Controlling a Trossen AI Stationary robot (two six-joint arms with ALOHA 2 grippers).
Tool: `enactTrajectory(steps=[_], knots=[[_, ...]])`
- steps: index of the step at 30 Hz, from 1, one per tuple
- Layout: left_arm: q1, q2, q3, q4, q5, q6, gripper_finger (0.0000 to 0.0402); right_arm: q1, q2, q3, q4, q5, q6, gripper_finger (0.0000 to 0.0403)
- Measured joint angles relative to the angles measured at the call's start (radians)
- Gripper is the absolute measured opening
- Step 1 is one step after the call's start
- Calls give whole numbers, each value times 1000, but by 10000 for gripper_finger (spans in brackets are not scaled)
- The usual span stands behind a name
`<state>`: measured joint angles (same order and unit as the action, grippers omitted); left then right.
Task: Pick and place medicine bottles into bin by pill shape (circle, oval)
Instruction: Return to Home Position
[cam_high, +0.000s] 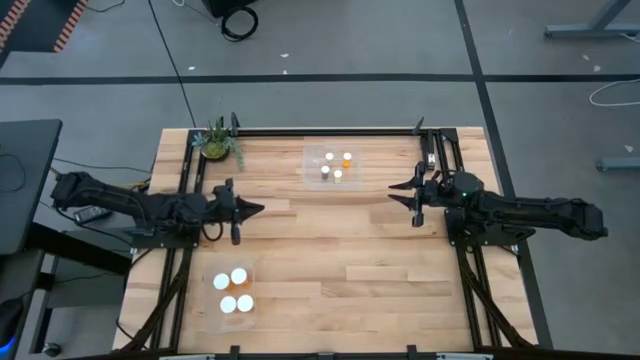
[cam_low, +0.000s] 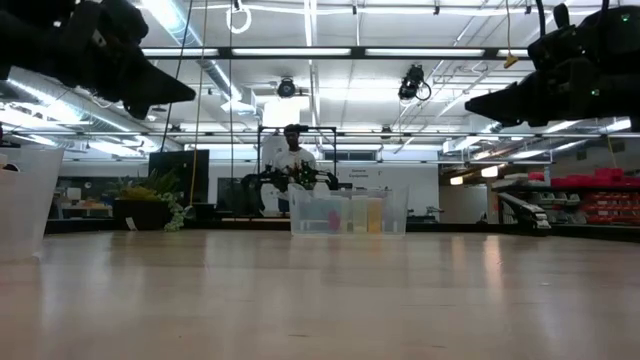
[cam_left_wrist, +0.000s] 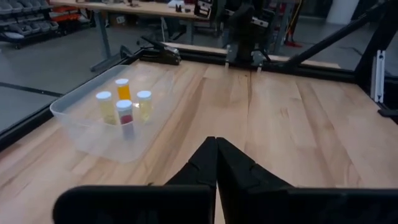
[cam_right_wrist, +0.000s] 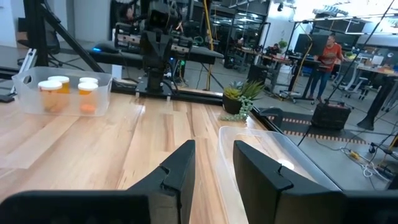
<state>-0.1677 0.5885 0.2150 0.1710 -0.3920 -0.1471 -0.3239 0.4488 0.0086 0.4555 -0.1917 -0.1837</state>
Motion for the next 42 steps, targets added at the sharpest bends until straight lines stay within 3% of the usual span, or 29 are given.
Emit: enactTrajectory(steps=[11, 23, 31, 42], knots=[[0, -42, -136, 146, -7, -15, 11, 0, -175, 0, 1, 0, 0, 115], [0, -40, -146, 159, -19, -20, 10, 0, -441, 0, 3, 0, 0, 115], [0, -39, -146, 157, -19, -18, 11, 21, -449, 0, -1, 0, 0, 115], [1, -39, -146, 176, -27, 26, 9, 231, -449, 0, 2, 0, 0, 115]])
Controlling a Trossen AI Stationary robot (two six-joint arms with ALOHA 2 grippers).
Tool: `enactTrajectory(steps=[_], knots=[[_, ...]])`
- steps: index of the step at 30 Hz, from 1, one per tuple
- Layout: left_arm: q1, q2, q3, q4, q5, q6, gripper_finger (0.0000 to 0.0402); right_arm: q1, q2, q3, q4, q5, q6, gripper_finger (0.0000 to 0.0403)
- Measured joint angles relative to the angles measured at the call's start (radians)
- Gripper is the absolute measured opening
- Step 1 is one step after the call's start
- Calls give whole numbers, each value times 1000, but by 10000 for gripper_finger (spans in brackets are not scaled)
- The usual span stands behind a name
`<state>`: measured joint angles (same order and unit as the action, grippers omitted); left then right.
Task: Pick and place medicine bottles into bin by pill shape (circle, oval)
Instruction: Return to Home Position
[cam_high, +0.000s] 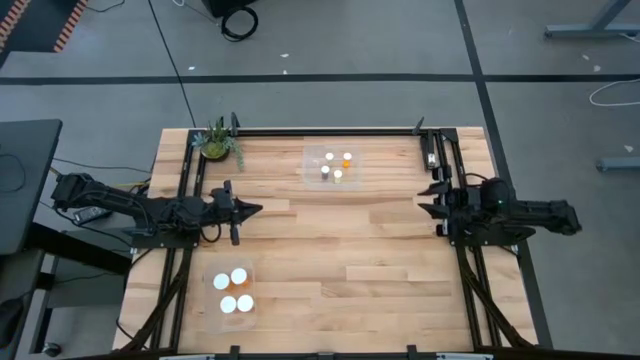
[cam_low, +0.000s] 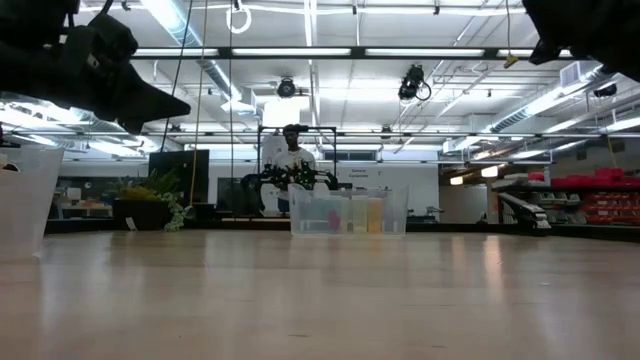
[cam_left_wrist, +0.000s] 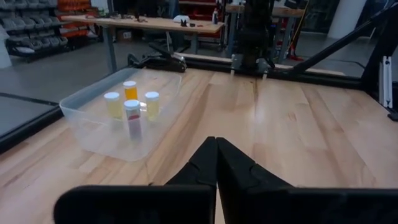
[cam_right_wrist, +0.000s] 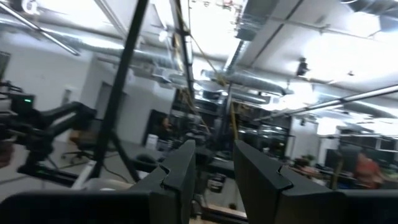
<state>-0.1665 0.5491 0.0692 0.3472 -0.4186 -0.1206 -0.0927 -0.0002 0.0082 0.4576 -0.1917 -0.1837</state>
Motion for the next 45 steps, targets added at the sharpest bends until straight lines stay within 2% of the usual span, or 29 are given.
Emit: enactTrajectory(steps=[3, 7, 16, 22, 31, 33, 36, 38, 42, 45], knots=[[0, 0, -3, 31, 0, 23, 5, 28, 0, 0, 0, 0, 0, 115], [0, 1, -61, 158, -2, 58, 9, 35, 0, 0, 0, 0, 0, 115], [5, -17, -61, 125, -3, 71, 9, 34, 0, 0, 0, 0, 0, 115], [9, -125, -61, 20, -4, 81, 5, 34, 0, 0, 0, 0, 0, 115], [9, -445, -61, -262, -4, 68, 5, 34, 0, 0, 0, 0, 0, 115], [10, -503, -60, -277, 5, 55, 8, 34, 0, 0, 0, 0, 0, 115], [3, -549, -52, -296, 36, 79, 6, 34, 0, 0, 0, 0, 0, 115], [1, -547, -46, -308, 55, 84, 4, 34, 0, 0, 0, 0, 0, 115], [1, -545, -43, -336, 170, 45, 8, 41, 0, 0, -1, 0, 0, 115], [1, -543, -42, -350, 191, 29, 4, 60, 0, 0, -10, 0, 0, 115]])
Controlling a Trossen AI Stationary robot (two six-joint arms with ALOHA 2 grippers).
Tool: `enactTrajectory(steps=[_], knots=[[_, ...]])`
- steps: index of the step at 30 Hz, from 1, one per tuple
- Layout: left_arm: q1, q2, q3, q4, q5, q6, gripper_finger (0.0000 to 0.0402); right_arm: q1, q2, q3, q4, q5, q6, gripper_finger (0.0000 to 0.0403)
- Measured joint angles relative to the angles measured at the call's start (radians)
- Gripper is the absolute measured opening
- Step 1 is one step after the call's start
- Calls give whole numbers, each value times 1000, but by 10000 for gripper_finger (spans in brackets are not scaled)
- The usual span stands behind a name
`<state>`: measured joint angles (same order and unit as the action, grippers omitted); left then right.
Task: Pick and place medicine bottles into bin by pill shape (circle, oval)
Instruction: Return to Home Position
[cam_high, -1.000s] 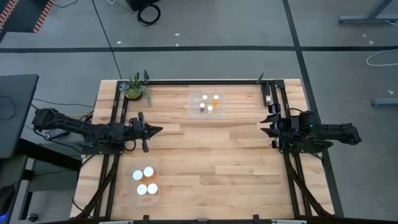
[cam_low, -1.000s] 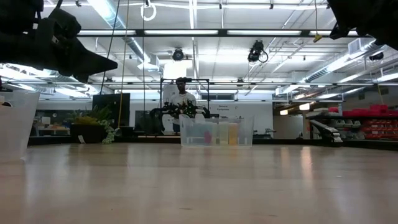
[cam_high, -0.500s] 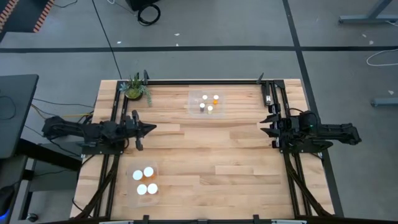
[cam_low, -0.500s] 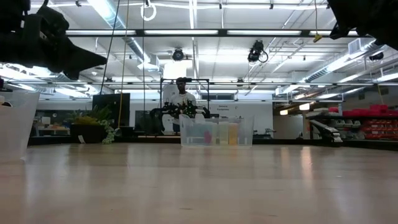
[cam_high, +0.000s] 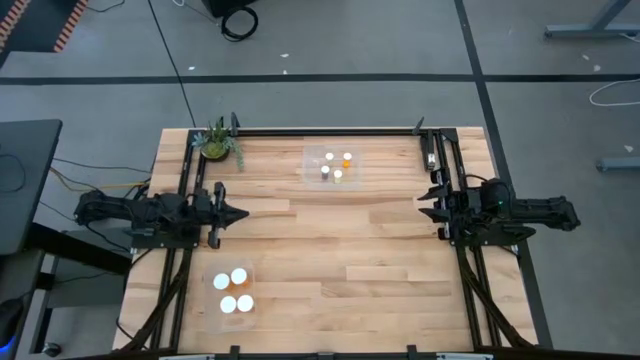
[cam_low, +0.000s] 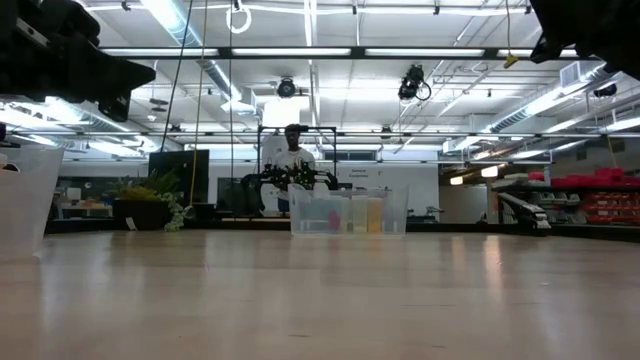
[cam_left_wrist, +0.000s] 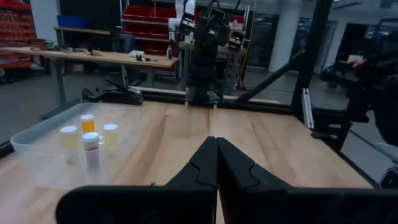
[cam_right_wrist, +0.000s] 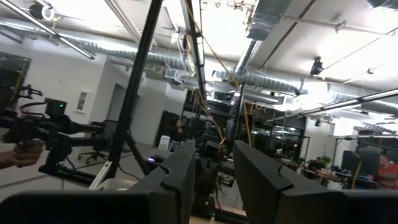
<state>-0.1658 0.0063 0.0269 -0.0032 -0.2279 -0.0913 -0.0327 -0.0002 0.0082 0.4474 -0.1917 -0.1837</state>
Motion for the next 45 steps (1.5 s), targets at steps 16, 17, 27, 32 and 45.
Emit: enactTrajectory(steps=[16, 17, 27, 32, 45], knots=[[0, 0, 0, -6, -2, 38, 13, 34, 0, 0, -410, 22, -2, 115], [0, 0, 0, -6, -2, 37, 16, 34, 0, 0, -411, 22, -2, 115], [0, 0, 0, -7, -4, 98, 14, 36, 0, 0, -412, 23, 0, 115], [0, 0, -1, 1, -4, 155, 16, 33, 0, 0, -412, 23, 0, 115], [0, 0, -6, 47, -5, 156, 25, -27, 0, 0, -412, 23, 0, 115]])
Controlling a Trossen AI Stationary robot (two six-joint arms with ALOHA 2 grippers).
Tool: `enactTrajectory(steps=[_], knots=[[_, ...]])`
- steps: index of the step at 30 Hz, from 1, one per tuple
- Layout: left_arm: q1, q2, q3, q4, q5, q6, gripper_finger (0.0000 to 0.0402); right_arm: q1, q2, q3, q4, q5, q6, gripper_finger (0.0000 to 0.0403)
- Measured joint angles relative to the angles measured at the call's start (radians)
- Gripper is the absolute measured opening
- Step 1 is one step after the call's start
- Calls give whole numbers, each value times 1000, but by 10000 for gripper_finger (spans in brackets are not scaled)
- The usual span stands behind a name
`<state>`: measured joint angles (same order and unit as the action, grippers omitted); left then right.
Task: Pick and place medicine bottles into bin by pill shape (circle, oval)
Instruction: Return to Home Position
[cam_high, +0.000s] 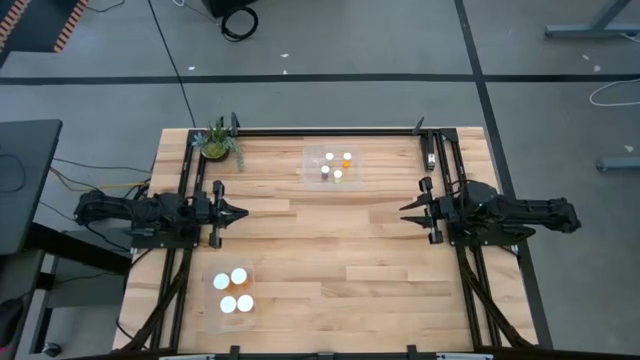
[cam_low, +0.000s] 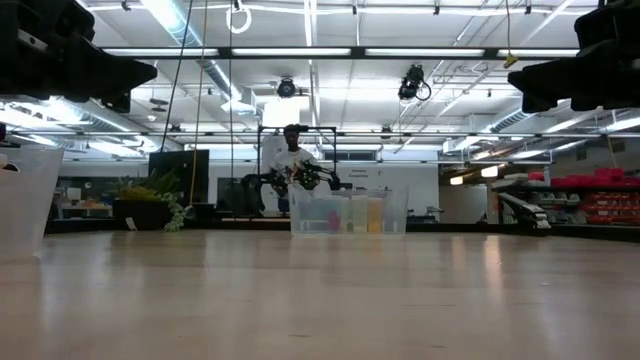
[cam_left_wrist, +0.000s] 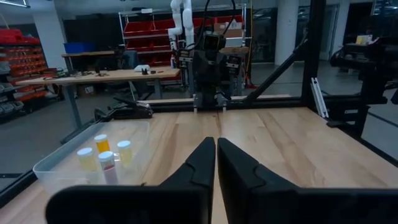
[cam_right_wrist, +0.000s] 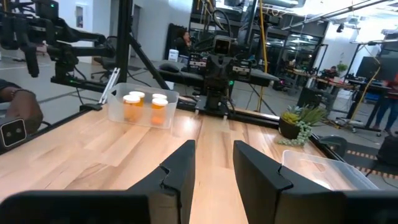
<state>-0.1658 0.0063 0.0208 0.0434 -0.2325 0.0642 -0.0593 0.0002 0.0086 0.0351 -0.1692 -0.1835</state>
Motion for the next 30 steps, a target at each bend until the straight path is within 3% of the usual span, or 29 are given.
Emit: enactTrajectory(steps=[6, 10, 12, 30], knots=[[0, 0, 1, 3, 0, 0, 19, 0, 0, 0, 0, 0, 0, 115], [0, 0, 2, 7, 0, 0, 26, 0, 6, -1, -10, 192, -24, 115], [0, 0, 2, 7, 0, 0, 30, 0, 6, -2, -5, 240, -25, 115], [0, 0, 4, 5, 0, 0, 29, 0, 6, -1, -4, 251, -26, 115]])
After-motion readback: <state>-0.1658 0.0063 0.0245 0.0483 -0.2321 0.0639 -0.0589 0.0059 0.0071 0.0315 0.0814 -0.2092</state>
